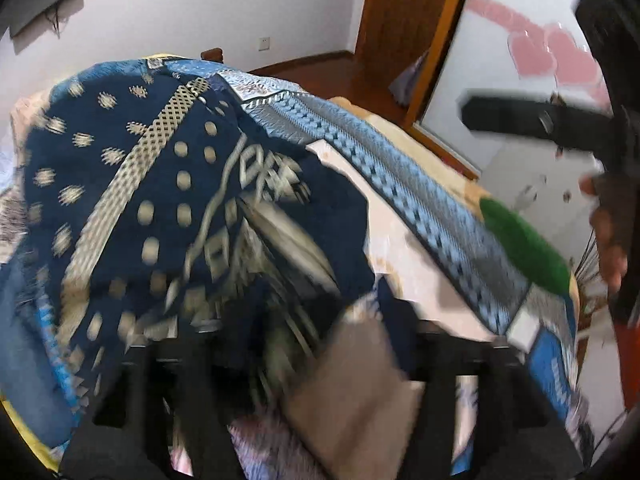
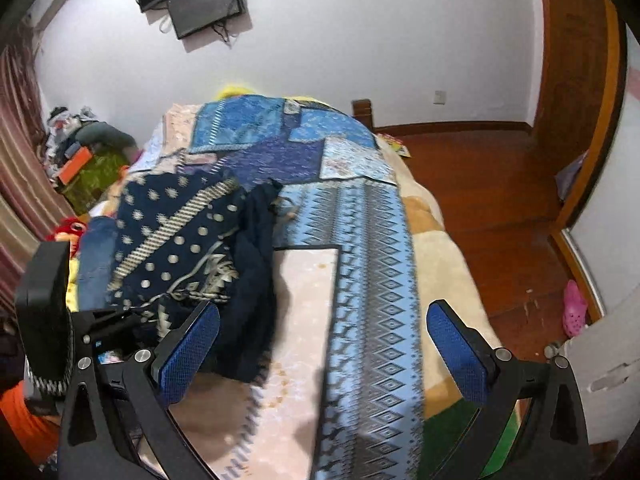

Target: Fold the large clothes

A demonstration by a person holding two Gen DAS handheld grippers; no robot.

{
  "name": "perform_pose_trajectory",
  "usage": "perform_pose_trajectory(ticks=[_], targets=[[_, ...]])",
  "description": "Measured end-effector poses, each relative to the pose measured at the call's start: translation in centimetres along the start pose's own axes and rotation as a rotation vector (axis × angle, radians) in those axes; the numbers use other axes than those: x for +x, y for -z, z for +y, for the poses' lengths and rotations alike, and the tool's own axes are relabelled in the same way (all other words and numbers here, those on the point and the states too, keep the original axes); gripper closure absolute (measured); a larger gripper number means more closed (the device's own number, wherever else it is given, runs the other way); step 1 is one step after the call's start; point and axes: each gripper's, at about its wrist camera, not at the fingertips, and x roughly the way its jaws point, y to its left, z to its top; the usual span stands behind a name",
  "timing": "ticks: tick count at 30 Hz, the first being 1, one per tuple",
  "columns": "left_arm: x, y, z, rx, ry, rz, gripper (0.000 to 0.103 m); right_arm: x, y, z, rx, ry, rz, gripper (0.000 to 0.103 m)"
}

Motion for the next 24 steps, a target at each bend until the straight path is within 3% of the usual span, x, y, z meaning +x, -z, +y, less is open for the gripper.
perform_pose_trajectory(ticks=[1,4,10,15,20,24], targets=[[-1.2,0.5,-0.2,0.009,-0.022,-0.017,0.023,-0.3,-0.1,0.5,-0.009,-0.02,-0.004,0.0],[-5.6,2.3,1.0,-0.014,-0.092,-0.086,0.009,-0.7,-0.5,2.4,-0.046,-0.043,-0.002,0.0],[-10.1,2.9,7.3,-0.138,-0.233,-0.165,0.008,1.6,-1.5,7.2,-0.071,-0.156,0.033,0.0],[-9.2,3.2,12.5,-0.253,-0.305,-0.141,0.008,6.3,-1.9,11.0,-0.081,-0.24,0.109,0.0],[-5.3,3.8,13.3,-0.297,-0.233,-0.024,0.008,11.9,0.4,10.7,-0.106,-0.127,0.225,0.0],[-3.6,5.2,10.4,-0.21,-0.269,-0.038,0.007,12.2,3.7,7.0,-0.11,-0.054,0.251,0.0]])
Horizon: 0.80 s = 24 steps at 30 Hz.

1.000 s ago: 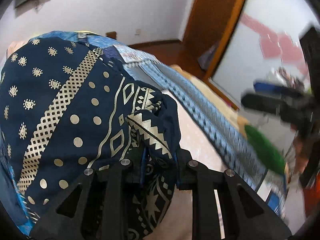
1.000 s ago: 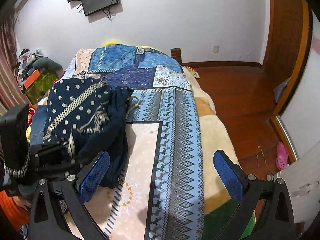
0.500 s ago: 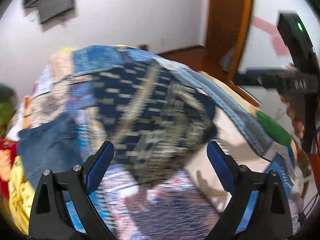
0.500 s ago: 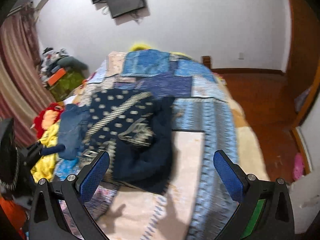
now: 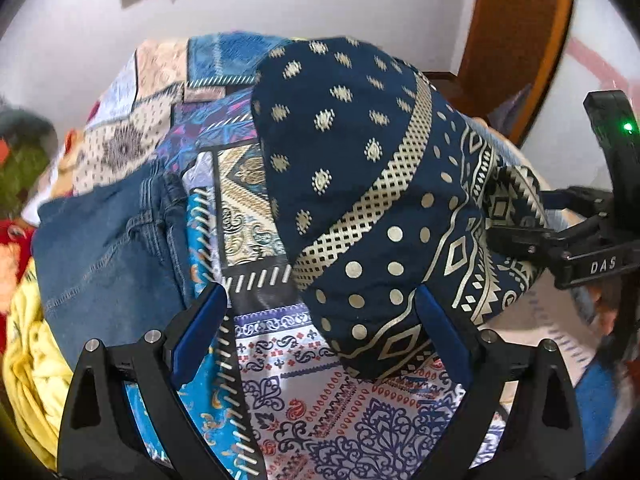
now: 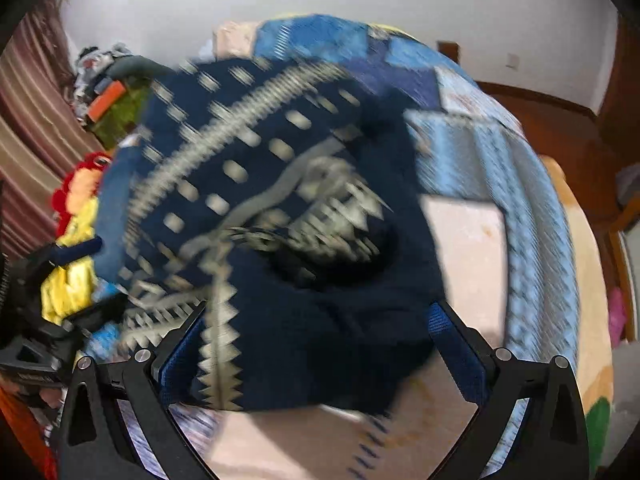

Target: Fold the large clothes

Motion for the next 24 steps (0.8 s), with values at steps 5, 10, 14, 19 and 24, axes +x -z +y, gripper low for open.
perform_pose_trajectory(ticks=[5,10,14,19,24], targets=[[0.3,1.8,-1.1,0.02,0.04,0.015,0.003,-0.9,2.5,-3.9,0.098,-0.069,0.027,0.0],[-0.5,3.6,-1.2,0.055,-0.043,0.049,0.002,-3.2,2.9,-4.5,0.082,-0.016,-0.014,0.0],[-1.8,4.3,-0.1,0.051,-0.095,0.036,0.002,-5.5,2.5,-3.9,0.039,0.018,-0.036,0.0],[-4.3,2.8,2.7,-0.028,-0.096,-0.035,0.002,-9.0,1.1,-2.6,-0.021,0.028,-0.112,0.0],[-4.9,-0.5,4.6,-0.086,-0.043,-0.084,0.002,-10.9,-1.6,-1.1,-0.046,-0.05,-0.174,0.0]])
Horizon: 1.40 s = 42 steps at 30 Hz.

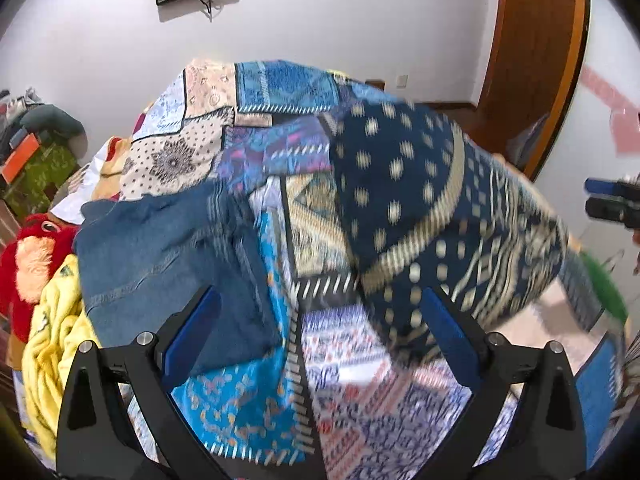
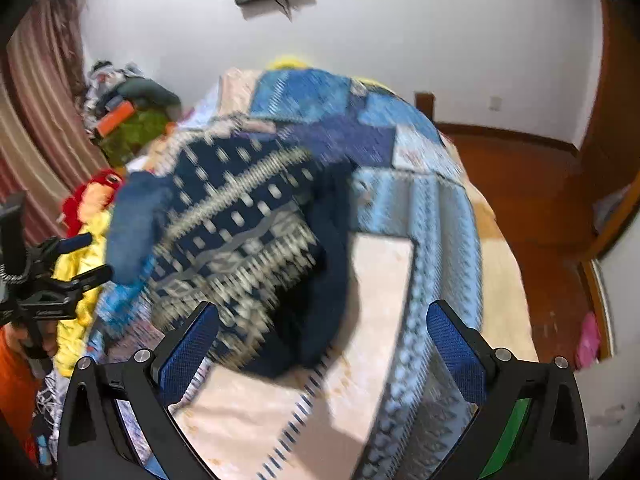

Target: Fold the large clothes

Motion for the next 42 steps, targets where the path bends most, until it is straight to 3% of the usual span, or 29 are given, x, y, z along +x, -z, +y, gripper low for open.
perform_pose_trajectory(ticks=[2,6,9,15,22,23,25,26,28,29,32,36,42], targets=[[0.7,-1.5,0.1,-0.023,0.032,-0.002,0.002,0.8,-1.3,0.4,0.007,-0.044,-0.003,0.0],[3.1,-3.9,0.3,-0.101,0.167,0.027,0.002,4.4,-3.0,0.5,-0.018,-0.132,0.026,0.0],[6.3,-5.3,0.0,-0.136,0.234,0.072,0.002,8.8,-3.9,-0.3,-0.016,-0.176,0.104,0.0],[12.2,-6.3,-0.9,-0.166,0.368,0.149,0.0,16.8,-4.2,-3.2,0.106,-0.295,0.278,0.0],[16.2,-7.1,-0.6,-0.288,0.488,0.207,0.0,19.7,-5.3,-3.3,0.171,-0.417,0.253,0.003],[16.4,-7.1,-0.6,-0.3,0.493,0.203,0.001,19.8,-5.4,-3.3,0.189,-0.423,0.25,0.008],[16.2,-7.0,-0.7,-0.306,0.515,0.191,0.02,19.8,-5.3,-3.2,0.231,-0.421,0.244,0.017],[15.8,-7.0,-0.8,-0.302,0.51,0.181,0.022,19.5,-5.3,-3.1,0.245,-0.415,0.236,0.023],[14.9,-7.0,-1.2,-0.268,0.497,0.161,0.036,18.8,-5.2,-2.6,0.25,-0.401,0.221,0.036],[14.4,-7.0,-1.4,-0.254,0.488,0.154,0.039,18.3,-5.3,-2.0,0.245,-0.388,0.218,0.045],[12.0,-6.7,-1.5,-0.214,0.459,0.123,0.048,17.0,-5.4,-0.2,0.216,-0.379,0.214,0.059],[7.4,-6.2,-1.0,-0.133,0.39,0.046,0.05,14.6,-6.1,3.7,0.157,-0.371,0.181,0.063],[0.3,-6.1,4.4,-0.144,0.334,-0.062,0.05,10.7,-8.5,11.1,0.056,-0.404,0.099,0.065]])
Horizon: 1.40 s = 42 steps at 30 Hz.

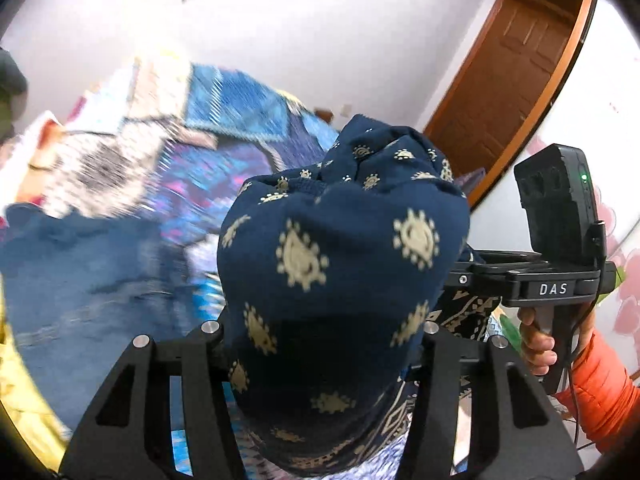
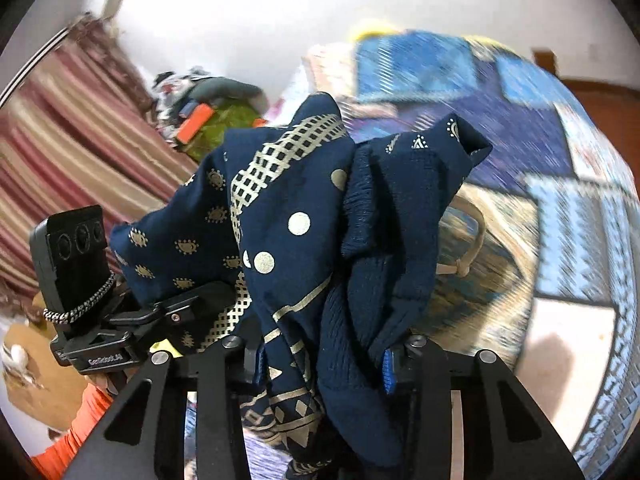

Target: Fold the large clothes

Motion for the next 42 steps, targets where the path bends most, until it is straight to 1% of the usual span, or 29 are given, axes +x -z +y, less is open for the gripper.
perform_pose_trajectory(ticks=[1,3,6,7,11,15,17,19,22,24,26,27,28,29,30,31,32,34,35,36,37,38,39,40,41,42], targets=[[-1.3,-0.3,0.8,-0.001,-0.009,-0.021,0.05,0.3,-0.5,1.9,-0.022,-0.009,-0.01,0.065],[-3.3,-0.5,2.2,-0.003,-0.025,-0.052,0.05,0.8,-1.1,4.4,-0.051,-0.024,-0.018,0.065],[-6.6,-0.4,5.2,-0.017,-0.052,-0.097,0.05,2.8,-2.4,8.3,-0.084,-0.048,-0.021,0.065],[-7.3,-0.2,6.1,-0.024,-0.059,-0.104,0.05,3.9,-2.8,9.8,-0.099,-0.05,-0.018,0.065],[-8.9,0.3,11.0,-0.067,-0.096,-0.109,0.05,8.3,-3.6,13.0,-0.123,-0.058,0.009,0.065],[-8.1,0.9,15.8,-0.119,-0.127,-0.076,0.05,14.4,-4.3,14.3,-0.114,-0.057,0.067,0.065],[-6.8,1.2,18.9,-0.164,-0.132,-0.044,0.05,17.9,-4.6,14.1,-0.093,-0.054,0.101,0.065],[-5.6,1.8,21.6,-0.216,-0.122,-0.016,0.05,21.2,-5.0,13.7,-0.074,-0.036,0.118,0.065],[-2.4,2.2,25.7,-0.314,-0.099,0.024,0.05,24.4,-5.3,13.3,-0.094,0.035,0.112,0.065],[-1.0,2.5,27.7,-0.366,-0.097,0.022,0.049,26.1,-5.5,13.1,-0.143,0.104,0.103,0.063],[-0.3,3.1,29.1,-0.421,-0.103,0.025,0.046,26.4,-5.7,12.3,-0.163,0.145,0.09,0.063],[0.3,3.3,29.8,-0.452,-0.114,0.03,0.041,26.3,-5.8,11.9,-0.167,0.148,0.093,0.062],[0.4,3.5,30.1,-0.472,-0.122,0.022,0.038,26.1,-5.8,11.6,-0.164,0.145,0.1,0.057],[0.5,3.6,30.3,-0.478,-0.128,0.014,0.037,25.7,-5.6,11.2,-0.162,0.149,0.106,0.049],[0.2,3.8,30.1,-0.476,-0.139,0.007,0.036,25.3,-5.4,11.0,-0.162,0.165,0.115,0.043],[-0.1,4.0,29.6,-0.462,-0.16,0.003,0.035,24.7,-5.0,11.0,-0.171,0.178,0.119,0.033],[-0.6,4.2,29.0,-0.445,-0.188,0.001,0.034,24.1,-4.5,11.0,-0.189,0.188,0.121,0.026],[-1.7,4.5,27.3,-0.4,-0.244,0.007,0.026,22.9,-3.7,11.4,-0.234,0.206,0.124,0.025],[-2.3,4.8,26.5,-0.377,-0.27,0.008,0.024,22.3,-3.2,11.6,-0.243,0.212,0.124,0.024],[-2.8,5.1,25.7,-0.356,-0.295,0.007,0.018,21.7,-2.8,11.7,-0.245,0.21,0.124,0.023],[-3.4,5.6,24.7,-0.336,-0.316,0.008,0.009,21.1,-2.3,11.7,-0.238,0.191,0.123,0.02],[-3.6,6.0,24.0,-0.32,-0.327,0.009,0.005,20.7,-1.9,11.6,-0.231,0.174,0.122,0.014],[-3.7,6.5,23.3,-0.304,-0.325,0.012,0.002,20.5,-1.4,11.6,-0.225,0.163,0.124,0.012],[-3.5,7.3,22.3,-0.28,-0.324,0.031,0.002,20.5,-0.8,11.4,-0.223,0.173,0.129,0.01],[-3.1,7.9,21.7,-0.255,-0.342,0.053,0.002,20.6,-0.4,11.4,-0.23,0.193,0.138,0.01],[-2.8,8.5,21.0,-0.219,-0.383,0.067,0.002,20.9,0.0,11.2,-0.238,0.213,0.151,0.01]])
